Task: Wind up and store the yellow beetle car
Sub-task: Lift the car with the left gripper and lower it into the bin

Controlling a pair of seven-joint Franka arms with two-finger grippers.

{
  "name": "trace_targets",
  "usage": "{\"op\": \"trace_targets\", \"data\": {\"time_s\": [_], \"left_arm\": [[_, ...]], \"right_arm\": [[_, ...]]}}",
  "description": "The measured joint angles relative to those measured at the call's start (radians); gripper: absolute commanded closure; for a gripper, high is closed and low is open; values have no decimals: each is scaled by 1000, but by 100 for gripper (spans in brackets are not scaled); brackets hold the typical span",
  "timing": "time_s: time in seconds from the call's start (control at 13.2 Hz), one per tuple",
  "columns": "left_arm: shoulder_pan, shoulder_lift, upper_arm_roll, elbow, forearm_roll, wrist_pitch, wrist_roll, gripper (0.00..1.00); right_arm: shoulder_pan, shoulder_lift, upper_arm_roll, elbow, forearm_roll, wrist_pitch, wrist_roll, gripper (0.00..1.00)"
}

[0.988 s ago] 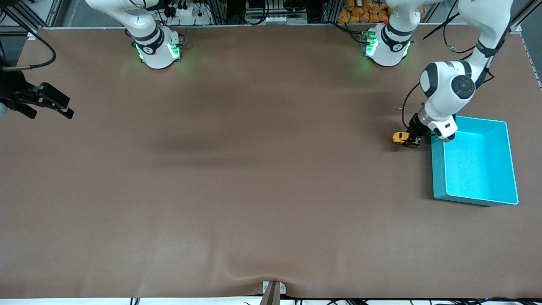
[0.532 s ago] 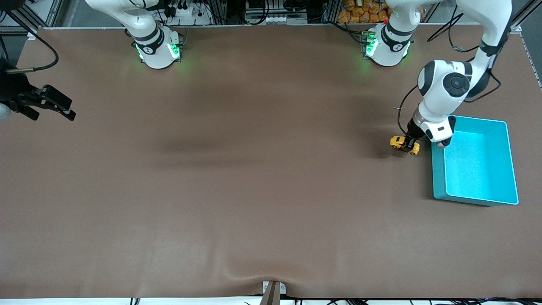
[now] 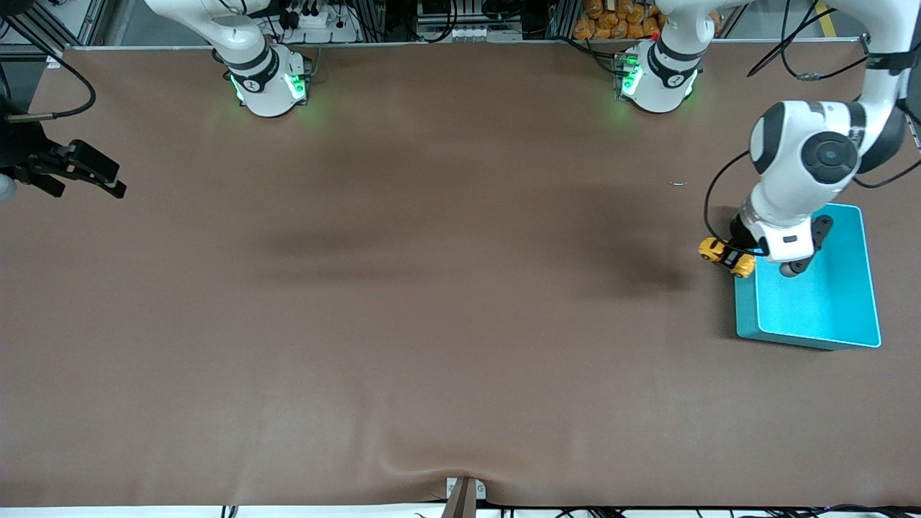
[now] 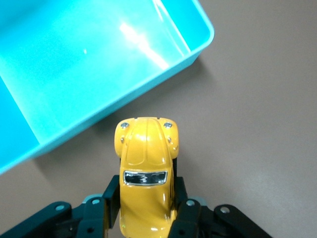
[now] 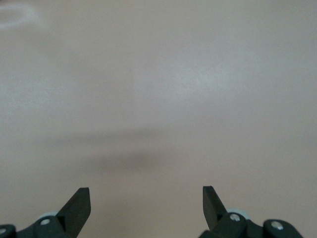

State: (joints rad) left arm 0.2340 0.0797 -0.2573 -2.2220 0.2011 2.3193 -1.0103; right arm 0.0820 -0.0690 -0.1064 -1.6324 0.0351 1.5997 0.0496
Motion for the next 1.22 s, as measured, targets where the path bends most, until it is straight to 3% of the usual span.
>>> {"op": "trace_targets", "data": {"time_s": [0.46, 0.91, 1.22], "left_arm": [[94, 18, 2, 105, 0, -100, 327, 100], [164, 42, 7, 168, 0, -110, 675, 100], [173, 93, 8, 255, 0, -219, 890, 100]], "right_arm": [[-47, -3, -3, 5, -3, -15, 0, 0], [-60, -3, 5, 5, -10, -22, 0, 0], [-50, -3, 16, 5, -10, -22, 0, 0]]}}
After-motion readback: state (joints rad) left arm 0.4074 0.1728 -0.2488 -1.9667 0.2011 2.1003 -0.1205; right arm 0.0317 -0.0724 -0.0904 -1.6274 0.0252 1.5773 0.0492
